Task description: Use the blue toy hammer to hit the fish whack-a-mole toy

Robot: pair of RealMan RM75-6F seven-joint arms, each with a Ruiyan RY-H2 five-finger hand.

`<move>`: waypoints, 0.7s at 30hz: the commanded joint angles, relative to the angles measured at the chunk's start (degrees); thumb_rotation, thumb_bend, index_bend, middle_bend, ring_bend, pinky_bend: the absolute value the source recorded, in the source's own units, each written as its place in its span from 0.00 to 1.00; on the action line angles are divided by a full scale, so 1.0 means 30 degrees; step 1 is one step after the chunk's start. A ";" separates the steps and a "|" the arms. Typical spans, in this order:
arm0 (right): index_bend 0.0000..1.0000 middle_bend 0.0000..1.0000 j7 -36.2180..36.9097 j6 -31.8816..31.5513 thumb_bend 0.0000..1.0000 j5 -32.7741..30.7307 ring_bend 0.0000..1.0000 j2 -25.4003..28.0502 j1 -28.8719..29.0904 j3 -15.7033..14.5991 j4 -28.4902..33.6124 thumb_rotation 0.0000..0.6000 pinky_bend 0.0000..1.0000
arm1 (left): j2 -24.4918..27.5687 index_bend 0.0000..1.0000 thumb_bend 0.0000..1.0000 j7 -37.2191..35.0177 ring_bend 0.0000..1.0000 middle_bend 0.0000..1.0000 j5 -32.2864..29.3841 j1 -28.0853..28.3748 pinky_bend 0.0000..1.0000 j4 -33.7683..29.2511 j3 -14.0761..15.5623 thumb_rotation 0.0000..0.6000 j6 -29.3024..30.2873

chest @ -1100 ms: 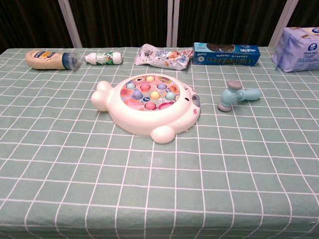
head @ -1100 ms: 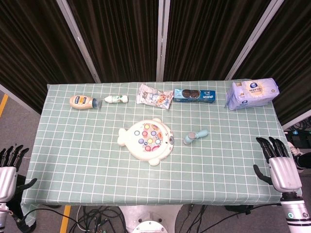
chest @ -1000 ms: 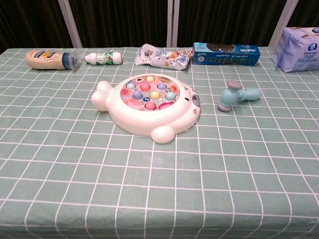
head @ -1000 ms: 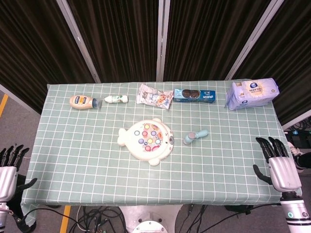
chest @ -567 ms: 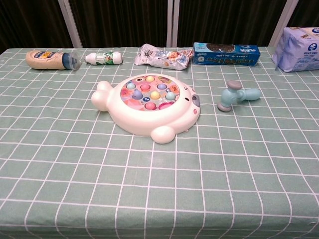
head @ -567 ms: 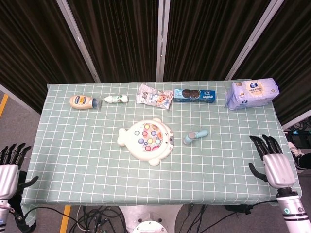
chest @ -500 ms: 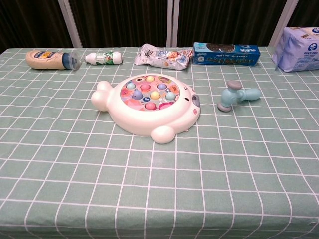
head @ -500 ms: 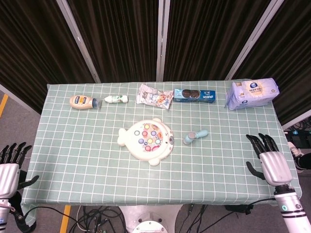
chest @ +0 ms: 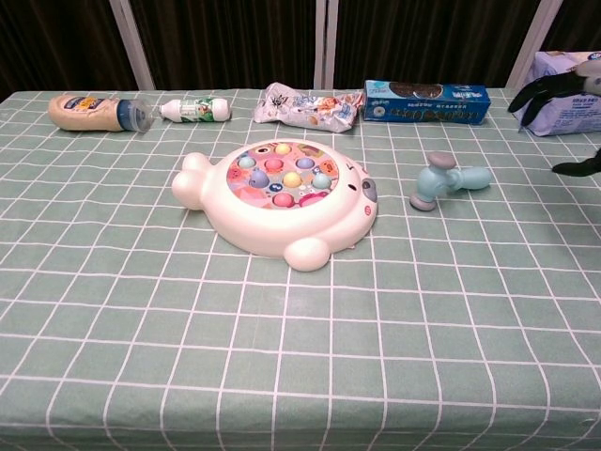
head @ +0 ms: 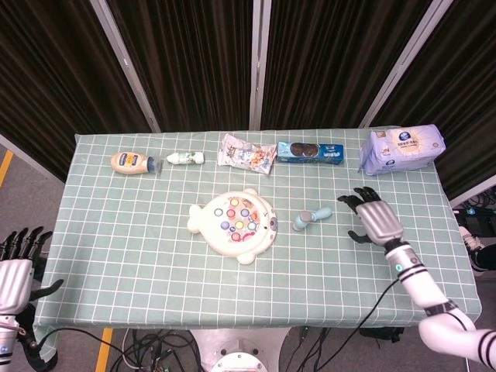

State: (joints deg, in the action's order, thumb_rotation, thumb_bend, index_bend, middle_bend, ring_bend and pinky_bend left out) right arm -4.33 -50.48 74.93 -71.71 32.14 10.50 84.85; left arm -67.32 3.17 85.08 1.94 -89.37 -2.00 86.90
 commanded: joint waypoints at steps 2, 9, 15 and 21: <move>0.25 0.29 0.1276 0.2534 0.16 -0.0832 0.12 -0.2997 0.2347 0.0562 -0.3481 1.00 0.09 | 0.0030 0.15 0.00 0.0016 0.00 0.09 -0.0068 0.0076 0.00 0.0012 -0.0027 1.00 -0.0133; 0.35 0.36 0.3060 0.2957 0.19 0.0341 0.19 -0.5097 0.3514 0.0313 -0.5959 1.00 0.16 | 0.0112 0.15 0.00 -0.0015 0.00 0.09 -0.0205 0.0119 0.00 0.0066 -0.0049 1.00 -0.0262; 0.44 0.41 0.4330 0.2620 0.22 0.1404 0.25 -0.5804 0.3902 -0.0146 -0.7195 1.00 0.27 | 0.0144 0.15 0.00 -0.0064 0.00 0.09 -0.0303 0.0121 0.00 0.0123 -0.0043 1.00 -0.0336; 0.47 0.44 0.5184 0.2464 0.23 0.1921 0.29 -0.6226 0.4052 -0.0622 -0.8113 1.00 0.32 | 0.0141 0.15 0.00 -0.0067 0.00 0.09 -0.0267 0.0072 0.00 0.0090 -0.0002 1.00 -0.0256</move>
State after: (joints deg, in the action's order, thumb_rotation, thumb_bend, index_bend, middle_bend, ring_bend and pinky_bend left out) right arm 10.91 -42.88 80.45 -90.15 44.26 8.90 60.78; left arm -66.89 2.97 84.28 2.15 -89.10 -2.00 86.13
